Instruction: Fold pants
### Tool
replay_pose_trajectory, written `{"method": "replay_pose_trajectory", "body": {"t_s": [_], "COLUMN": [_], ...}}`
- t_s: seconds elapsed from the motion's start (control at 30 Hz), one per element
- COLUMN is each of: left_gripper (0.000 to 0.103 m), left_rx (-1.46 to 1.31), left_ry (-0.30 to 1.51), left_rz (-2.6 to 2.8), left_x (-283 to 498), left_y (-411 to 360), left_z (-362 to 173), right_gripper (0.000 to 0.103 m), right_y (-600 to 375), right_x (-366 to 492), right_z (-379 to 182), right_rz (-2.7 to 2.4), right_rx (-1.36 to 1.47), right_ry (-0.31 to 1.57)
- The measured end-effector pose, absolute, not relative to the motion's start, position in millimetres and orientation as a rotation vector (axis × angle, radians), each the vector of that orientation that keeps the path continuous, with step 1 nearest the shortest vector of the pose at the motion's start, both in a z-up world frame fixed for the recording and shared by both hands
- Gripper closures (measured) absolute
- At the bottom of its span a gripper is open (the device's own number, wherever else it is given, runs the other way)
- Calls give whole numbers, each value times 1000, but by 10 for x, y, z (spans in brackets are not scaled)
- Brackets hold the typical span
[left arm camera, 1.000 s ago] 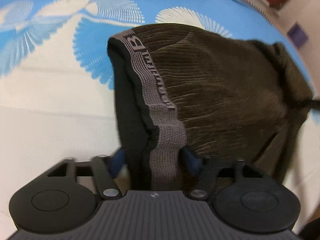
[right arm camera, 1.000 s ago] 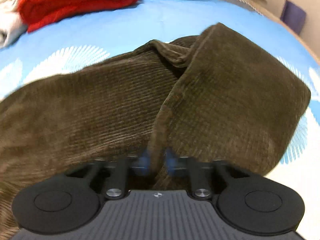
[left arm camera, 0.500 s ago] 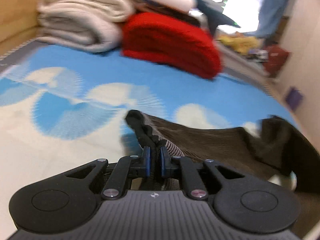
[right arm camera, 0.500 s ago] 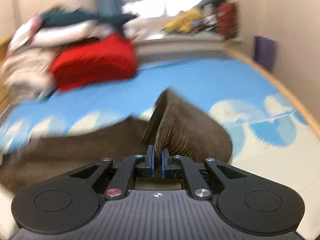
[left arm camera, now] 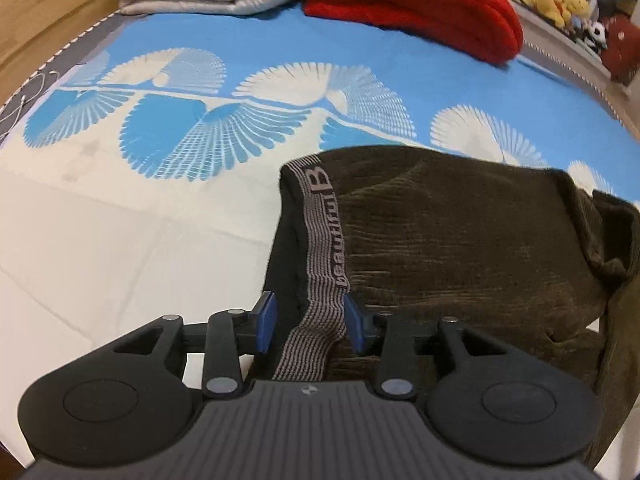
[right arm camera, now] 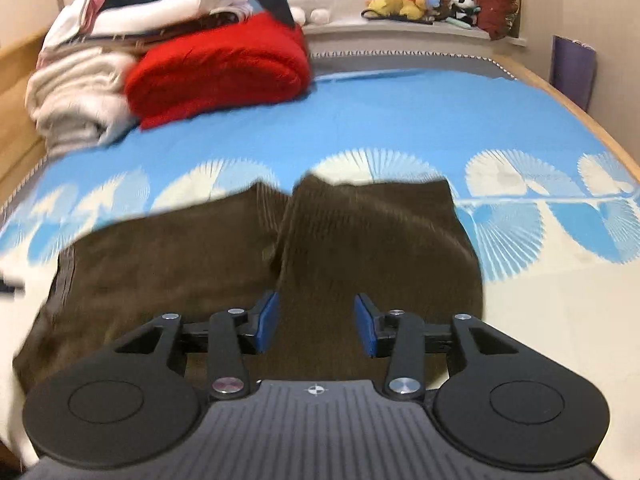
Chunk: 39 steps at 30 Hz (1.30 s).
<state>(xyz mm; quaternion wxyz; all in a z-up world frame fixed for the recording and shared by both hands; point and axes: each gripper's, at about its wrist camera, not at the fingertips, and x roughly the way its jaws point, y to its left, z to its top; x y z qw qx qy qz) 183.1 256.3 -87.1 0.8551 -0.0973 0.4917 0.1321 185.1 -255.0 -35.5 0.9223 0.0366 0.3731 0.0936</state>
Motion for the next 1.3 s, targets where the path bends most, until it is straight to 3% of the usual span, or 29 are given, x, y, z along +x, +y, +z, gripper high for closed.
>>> {"method": "replay_pose_trajectory", "body": {"t_s": [0.43,0.5,0.53,0.73,0.87,0.97,1.07,1.2,1.3], "left_gripper": [62,62,62,62,62,62,62,62,57], "left_rx": [-189,-179,-177,-170,-154,-139,-115,-105,-130], "left_ry": [1068,1065,1065,1068,1051,1055,1082,1100,1127], "left_rz": [266,265,267,272,248,240,240,244,251], "left_x": [2072,2102,2113,2083,1963,1836,1722,1635,1638], "left_y": [2562,2546,2541,2502,2450,2445,2472,2560,2662], "left_z": [-898,-884,-878,-823,-748,-741,-788,-825,-880], "right_gripper": [56,68,91,94,94,94,94,96,95], "right_y": [-1974,-1993,-2020,-2543,-3306,-4037,-4654,-5021,-5251], "right_x": [3269,3336,3370,3246,2740,2211,1721,1312,1083], "right_z": [-1195,-1227,-1225,-731,-127,6,-302,-1100,-1294], "right_rz": [144,137,125,71,-22,-156,-296,-354,-302], "right_rx": [-72,-87,-85,110,286,409,523,577,667], "right_ry": [816,825,833,773,599,538,679,1113,1154]}}
